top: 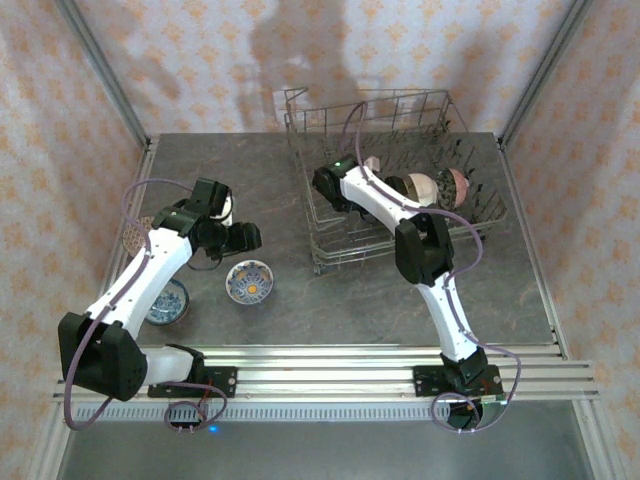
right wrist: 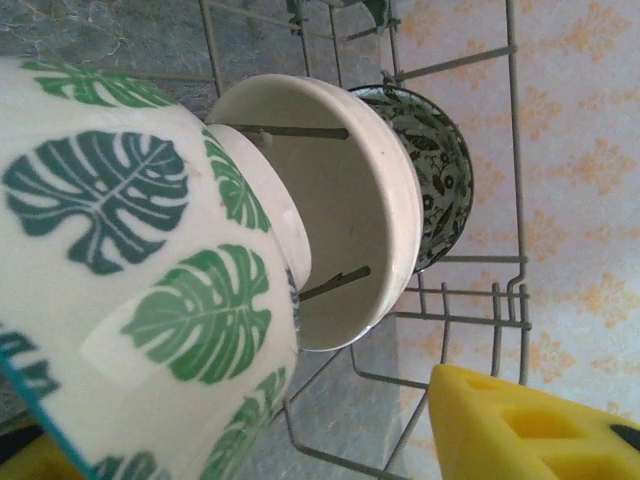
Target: Load the bowls into the dish rack
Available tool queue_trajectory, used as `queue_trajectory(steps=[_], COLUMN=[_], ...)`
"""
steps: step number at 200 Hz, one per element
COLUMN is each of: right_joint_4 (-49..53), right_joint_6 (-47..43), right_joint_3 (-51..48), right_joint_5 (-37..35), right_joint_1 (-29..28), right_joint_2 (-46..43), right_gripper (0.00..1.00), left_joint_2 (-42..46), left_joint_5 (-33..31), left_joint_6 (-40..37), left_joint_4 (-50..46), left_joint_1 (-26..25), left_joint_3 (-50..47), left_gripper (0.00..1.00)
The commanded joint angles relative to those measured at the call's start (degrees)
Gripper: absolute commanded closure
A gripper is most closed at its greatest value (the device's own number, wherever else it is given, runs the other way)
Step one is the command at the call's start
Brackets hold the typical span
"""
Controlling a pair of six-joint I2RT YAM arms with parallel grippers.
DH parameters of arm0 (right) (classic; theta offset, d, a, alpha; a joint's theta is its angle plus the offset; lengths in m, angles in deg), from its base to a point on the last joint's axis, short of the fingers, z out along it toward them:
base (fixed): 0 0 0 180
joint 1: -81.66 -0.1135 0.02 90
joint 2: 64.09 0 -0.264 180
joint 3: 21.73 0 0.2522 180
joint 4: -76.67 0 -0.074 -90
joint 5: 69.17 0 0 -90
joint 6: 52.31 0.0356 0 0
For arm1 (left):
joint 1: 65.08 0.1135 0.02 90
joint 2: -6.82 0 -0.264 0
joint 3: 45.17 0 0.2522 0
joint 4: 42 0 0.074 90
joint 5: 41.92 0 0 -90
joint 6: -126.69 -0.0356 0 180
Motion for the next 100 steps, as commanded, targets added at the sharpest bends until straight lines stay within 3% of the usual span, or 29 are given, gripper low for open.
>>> queue_trajectory(steps=[1, 68, 100], right_joint_4=[-2.8, -6.9, -10.6], right_joint_6=[-1.6, -4.9, -7.6], right_joint_3=[-1.4, -3.0, -5.2], right_joint_5=[4.1, 10.1, 14.8], right_joint_1=[0.3, 1.5, 1.5], right_joint_2=[-3.4, -6.9, -10.8], right_gripper=[0.38, 0.33, 0.26], left_joint_2=[1.3, 2.6, 3.9], left_joint_5=[-2.7, -3.5, -4.3], left_joint_6=[0.5, 2.8, 3.8], left_joint_4=[-2.1, -3.4, -4.0], left_joint_1=[0.4, 0.5, 0.5], left_joint_3=[-0.7, -1.4, -1.7], left_gripper=[0.33, 0.32, 0.32])
